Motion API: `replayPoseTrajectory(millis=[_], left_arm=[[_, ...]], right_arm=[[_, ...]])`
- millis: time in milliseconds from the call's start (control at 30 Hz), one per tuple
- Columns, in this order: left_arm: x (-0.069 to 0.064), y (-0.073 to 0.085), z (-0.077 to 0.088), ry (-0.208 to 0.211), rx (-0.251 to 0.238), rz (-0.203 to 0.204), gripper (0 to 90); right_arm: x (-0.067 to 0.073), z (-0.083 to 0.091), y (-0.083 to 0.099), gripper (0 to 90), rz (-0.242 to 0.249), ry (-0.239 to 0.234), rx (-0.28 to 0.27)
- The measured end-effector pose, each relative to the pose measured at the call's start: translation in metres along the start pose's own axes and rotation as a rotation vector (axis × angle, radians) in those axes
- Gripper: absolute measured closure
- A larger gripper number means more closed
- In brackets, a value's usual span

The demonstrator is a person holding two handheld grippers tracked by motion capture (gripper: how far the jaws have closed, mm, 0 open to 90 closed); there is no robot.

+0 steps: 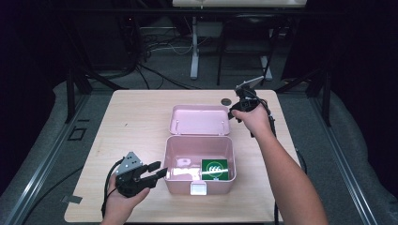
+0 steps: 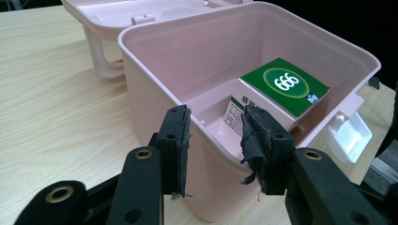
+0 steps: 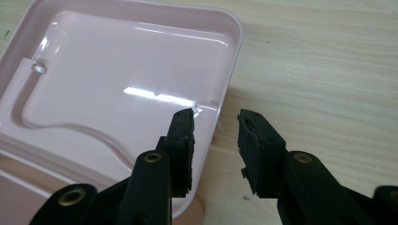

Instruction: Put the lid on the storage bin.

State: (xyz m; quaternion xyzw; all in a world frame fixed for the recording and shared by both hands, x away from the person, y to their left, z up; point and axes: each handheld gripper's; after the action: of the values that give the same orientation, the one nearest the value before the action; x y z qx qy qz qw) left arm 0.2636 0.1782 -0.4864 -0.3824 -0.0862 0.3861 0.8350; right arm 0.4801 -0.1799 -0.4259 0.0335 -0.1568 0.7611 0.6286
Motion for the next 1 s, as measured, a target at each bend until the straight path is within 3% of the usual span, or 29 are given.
replayPoseTrajectory(millis=[567,1000], left_arm=[[-0.002,0.002,-0.004,-0.009,-0.004,-0.018,69.2],[-0.001,0.002,-0.004,-0.008,-0.006,-0.016,70.8]], right_arm=[[-0.005,-0.03,-0.027,72.1,-0.096,0.014,0.004],[-0.003,-0.045,-0.032,78.3,-0.132,0.019,0.011]])
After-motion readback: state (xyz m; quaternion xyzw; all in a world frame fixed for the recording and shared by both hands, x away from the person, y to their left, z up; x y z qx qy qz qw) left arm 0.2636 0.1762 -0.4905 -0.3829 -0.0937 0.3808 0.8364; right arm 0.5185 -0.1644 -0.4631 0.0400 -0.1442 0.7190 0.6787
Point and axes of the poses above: each handheld gripper's, and its own axes: z roughly backward along the jaws, y roughly out of its underside, x roughly to its left, and after that the axes turned 15 degrees about x, right-handed
